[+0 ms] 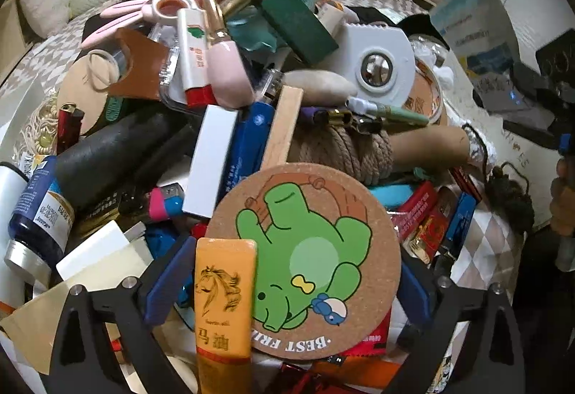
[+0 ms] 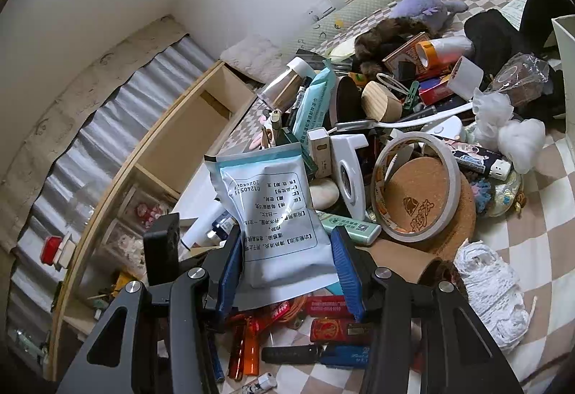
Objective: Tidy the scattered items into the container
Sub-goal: 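Close the right gripper on the sachet while the left gripper closes on the cork coaster, then lift the sachet and the cork coaster up from the pile with both grippers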
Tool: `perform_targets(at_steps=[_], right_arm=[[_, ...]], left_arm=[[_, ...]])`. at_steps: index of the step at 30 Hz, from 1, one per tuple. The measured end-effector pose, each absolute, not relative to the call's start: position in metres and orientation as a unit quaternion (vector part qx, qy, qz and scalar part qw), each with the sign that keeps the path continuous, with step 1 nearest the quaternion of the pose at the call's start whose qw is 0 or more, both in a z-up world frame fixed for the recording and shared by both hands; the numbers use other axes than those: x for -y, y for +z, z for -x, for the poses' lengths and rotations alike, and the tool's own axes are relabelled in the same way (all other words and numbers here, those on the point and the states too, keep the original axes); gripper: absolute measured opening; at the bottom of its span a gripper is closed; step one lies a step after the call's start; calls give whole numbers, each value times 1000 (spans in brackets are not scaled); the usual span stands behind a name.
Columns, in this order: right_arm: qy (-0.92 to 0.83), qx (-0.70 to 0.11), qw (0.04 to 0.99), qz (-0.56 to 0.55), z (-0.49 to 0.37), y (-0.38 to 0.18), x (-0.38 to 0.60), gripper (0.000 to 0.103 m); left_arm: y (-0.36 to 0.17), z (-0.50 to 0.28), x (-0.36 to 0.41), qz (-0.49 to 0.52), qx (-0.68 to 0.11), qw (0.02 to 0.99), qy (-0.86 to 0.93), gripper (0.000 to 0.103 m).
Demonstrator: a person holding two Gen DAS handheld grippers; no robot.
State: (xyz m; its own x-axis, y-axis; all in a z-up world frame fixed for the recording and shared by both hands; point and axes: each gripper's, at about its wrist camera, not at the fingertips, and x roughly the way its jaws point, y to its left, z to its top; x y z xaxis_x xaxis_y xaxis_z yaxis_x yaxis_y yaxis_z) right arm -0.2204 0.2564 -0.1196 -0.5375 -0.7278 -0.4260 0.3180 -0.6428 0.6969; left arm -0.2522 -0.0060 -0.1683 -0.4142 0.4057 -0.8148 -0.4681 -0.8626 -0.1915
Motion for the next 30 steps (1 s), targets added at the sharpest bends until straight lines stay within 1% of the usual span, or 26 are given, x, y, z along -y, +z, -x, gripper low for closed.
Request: perform_targets(at_steps=[1, 5, 11, 16, 22, 30], right_arm=[[-830, 282, 315, -364, 221, -120, -256, 49], [-829, 282, 316, -365, 221, -120, -256, 49], [-828, 286, 315, -364, 220, -121, -258, 49], [-829, 292, 313, -359, 219, -119, -262, 49], [-831, 297, 309, -354, 219, -117, -267, 49], [-826, 304, 320, -352, 215, -112, -264, 49]], left_arm=[[-168, 252, 6, 476, -27, 261, 839, 96], [-165, 252, 6, 477, -7, 266, 837, 96], [-150, 240, -8, 446, -15, 270, 853, 95], [-132, 229, -22, 396, -40, 270, 876, 95], [-119, 223, -34, 355, -32, 276, 892, 95], [-108, 214, -34, 332, -9, 270, 904, 95]])
